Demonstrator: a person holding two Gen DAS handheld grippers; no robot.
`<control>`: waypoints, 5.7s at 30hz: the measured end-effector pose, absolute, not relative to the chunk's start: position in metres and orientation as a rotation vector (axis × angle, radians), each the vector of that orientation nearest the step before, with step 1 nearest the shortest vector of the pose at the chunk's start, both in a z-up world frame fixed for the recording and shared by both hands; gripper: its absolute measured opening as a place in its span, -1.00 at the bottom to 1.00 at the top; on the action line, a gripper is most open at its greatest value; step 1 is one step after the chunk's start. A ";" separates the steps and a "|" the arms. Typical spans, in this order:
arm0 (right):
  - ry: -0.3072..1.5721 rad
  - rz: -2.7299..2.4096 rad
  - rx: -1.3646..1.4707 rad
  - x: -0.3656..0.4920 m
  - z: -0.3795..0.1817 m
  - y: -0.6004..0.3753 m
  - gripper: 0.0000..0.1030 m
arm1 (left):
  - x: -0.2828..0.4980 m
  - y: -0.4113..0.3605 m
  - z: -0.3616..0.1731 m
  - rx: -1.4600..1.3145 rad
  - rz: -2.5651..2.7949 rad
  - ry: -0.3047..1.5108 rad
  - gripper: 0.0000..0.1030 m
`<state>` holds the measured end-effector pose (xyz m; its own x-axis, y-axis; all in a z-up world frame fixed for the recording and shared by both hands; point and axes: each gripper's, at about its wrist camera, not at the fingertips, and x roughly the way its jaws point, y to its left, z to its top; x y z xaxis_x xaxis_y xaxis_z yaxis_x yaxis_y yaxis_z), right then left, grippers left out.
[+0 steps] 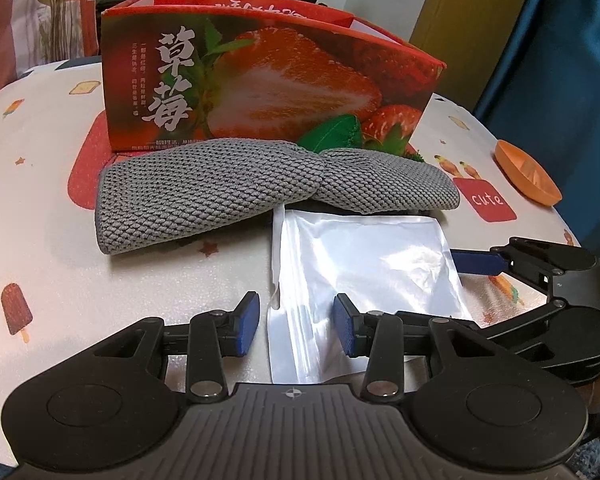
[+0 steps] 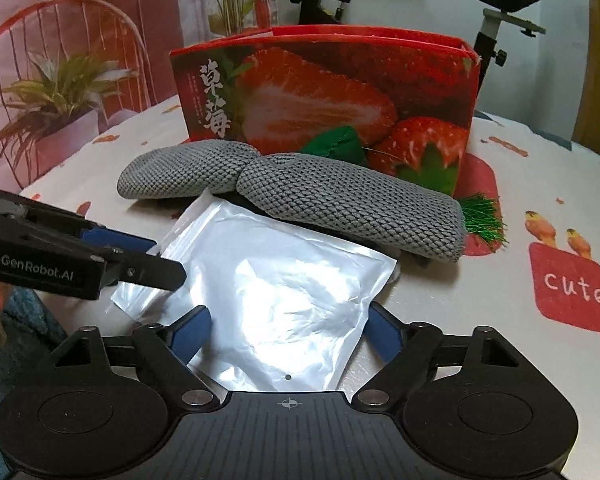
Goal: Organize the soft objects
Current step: 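Lower both grippers onto the white foil pouch and close on it, then lift the foil pouch with both grippers and carry it over the red box, then lower the foil pouch into the red box and open both grippers, then withdraw both grippers and close them on the grey mesh item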
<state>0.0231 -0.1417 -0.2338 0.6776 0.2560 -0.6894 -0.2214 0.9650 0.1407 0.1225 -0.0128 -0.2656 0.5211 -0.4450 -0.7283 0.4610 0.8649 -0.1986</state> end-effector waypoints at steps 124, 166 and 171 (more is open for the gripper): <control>0.600 0.163 0.280 0.252 -0.159 -0.212 -0.76 | 0.315 -0.033 -0.177 -0.080 -0.546 0.693 -0.61; 0.422 -0.080 0.202 0.029 -0.159 -0.193 0.99 | 0.106 0.023 -0.150 0.056 -0.236 0.452 1.00; 0.433 -0.097 0.174 0.021 -0.195 -0.198 0.99 | 0.106 0.031 -0.177 0.015 -0.214 0.516 1.00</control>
<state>0.0212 -0.1985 -0.1952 0.9034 -0.0565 -0.4250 0.1306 0.9805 0.1471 0.1059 0.0308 -0.1768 0.8479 -0.1996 -0.4911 0.2069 0.9775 -0.0401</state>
